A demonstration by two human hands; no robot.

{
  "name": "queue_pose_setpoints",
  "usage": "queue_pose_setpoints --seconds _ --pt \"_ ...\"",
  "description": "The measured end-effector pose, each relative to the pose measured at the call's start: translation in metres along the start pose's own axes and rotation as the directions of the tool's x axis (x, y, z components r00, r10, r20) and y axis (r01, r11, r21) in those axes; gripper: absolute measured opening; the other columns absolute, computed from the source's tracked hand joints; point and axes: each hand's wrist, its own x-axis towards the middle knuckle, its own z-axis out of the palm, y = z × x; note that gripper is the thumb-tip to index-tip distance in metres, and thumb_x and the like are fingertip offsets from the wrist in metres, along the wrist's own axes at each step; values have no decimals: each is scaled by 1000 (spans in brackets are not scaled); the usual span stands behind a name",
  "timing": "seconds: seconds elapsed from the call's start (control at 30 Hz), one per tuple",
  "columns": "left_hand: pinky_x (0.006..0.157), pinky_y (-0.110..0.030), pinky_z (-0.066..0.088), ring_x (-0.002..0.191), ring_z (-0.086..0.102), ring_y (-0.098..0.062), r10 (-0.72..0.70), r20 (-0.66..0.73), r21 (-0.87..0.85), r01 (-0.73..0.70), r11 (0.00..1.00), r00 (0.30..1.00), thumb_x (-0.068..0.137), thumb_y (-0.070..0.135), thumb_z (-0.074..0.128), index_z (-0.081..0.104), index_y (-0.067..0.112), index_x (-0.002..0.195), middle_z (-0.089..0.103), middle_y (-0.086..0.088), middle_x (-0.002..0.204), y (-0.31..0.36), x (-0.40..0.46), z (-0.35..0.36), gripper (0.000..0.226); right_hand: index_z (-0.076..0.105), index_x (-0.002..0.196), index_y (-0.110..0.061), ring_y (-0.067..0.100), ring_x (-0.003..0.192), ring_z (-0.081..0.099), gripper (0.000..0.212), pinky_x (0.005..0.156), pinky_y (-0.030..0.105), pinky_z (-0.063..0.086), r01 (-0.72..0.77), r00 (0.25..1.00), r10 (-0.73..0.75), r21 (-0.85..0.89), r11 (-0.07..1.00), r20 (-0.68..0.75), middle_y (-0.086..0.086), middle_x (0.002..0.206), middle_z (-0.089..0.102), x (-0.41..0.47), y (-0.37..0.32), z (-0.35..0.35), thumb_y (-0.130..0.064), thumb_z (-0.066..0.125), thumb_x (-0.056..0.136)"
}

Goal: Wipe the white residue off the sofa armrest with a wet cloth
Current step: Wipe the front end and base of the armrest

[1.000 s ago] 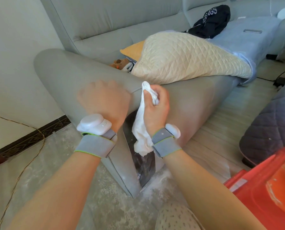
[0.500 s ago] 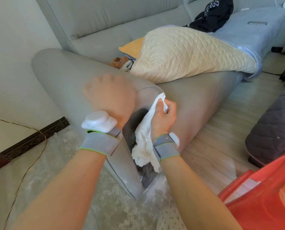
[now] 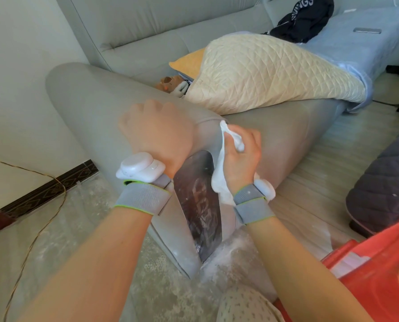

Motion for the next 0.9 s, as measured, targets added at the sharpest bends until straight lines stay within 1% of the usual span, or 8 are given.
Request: queue_pose_setpoints --seconds 0.07,0.13,0.2,0.37,0.57,0.67,0.8,0.9 --pt "91 -44 29 97 51 -30 7 -15 3 -7 1000 1000 79 30 49 63 15 77 60 -5 90 0 0 0 21 72 91 -19 -1 79 53 17 76 5 39 116 993 -116 -46 992 13 -16 87 46 6 -4 7 -7 63 84" --pt "91 -44 29 97 51 -30 12 -27 -4 -12 1000 1000 79 31 48 63 15 76 60 -5 89 0 -1 1 22 72 91 -16 7 81 53 15 75 6 38 142 990 -141 -102 985 17 -16 87 45 13 5 8 -8 61 85" --pt "91 -42 27 97 50 -29 16 -24 -1 -16 1000 1000 79 31 46 63 15 77 59 -5 90 0 -1 1 23 71 93 -12 9 80 51 17 72 7 35 78 997 -76 -153 985 23 -13 89 43 14 21 3 -6 58 85" --pt "91 -42 28 95 50 -29 25 -25 13 -25 1000 999 79 29 45 61 15 76 58 -5 88 2 -2 1 22 70 103 -8 23 86 52 20 72 8 29 -171 981 191 -284 943 42 15 103 53 -11 60 -16 -3 56 89" --pt "91 -41 28 96 49 -29 25 -5 13 -25 1000 1000 80 29 45 61 14 77 57 -5 90 2 -1 -1 22 69 108 -14 30 93 56 24 70 10 29 -252 942 318 -408 878 102 15 108 57 -7 63 -30 -8 56 89" --pt "91 -41 28 95 49 -29 22 -16 6 -22 1000 1000 80 29 46 61 14 77 57 -6 89 2 -1 1 22 71 103 -11 26 89 57 21 72 9 32 -186 966 235 -342 921 106 14 105 60 -1 46 -30 -5 60 86" --pt "89 -43 30 93 51 -29 28 -31 5 -28 1000 999 79 29 47 62 14 76 58 -6 88 2 -2 1 21 73 96 -12 5 76 50 19 70 0 34 -43 998 50 -170 984 38 0 92 55 12 17 -13 -3 63 83" --pt "89 -43 31 93 51 -29 31 -32 11 -31 999 999 79 29 47 62 14 76 58 -6 87 2 -2 1 21 72 98 -14 8 78 52 19 72 0 35 -18 999 22 -146 989 23 -1 93 55 11 20 -8 -5 62 85"
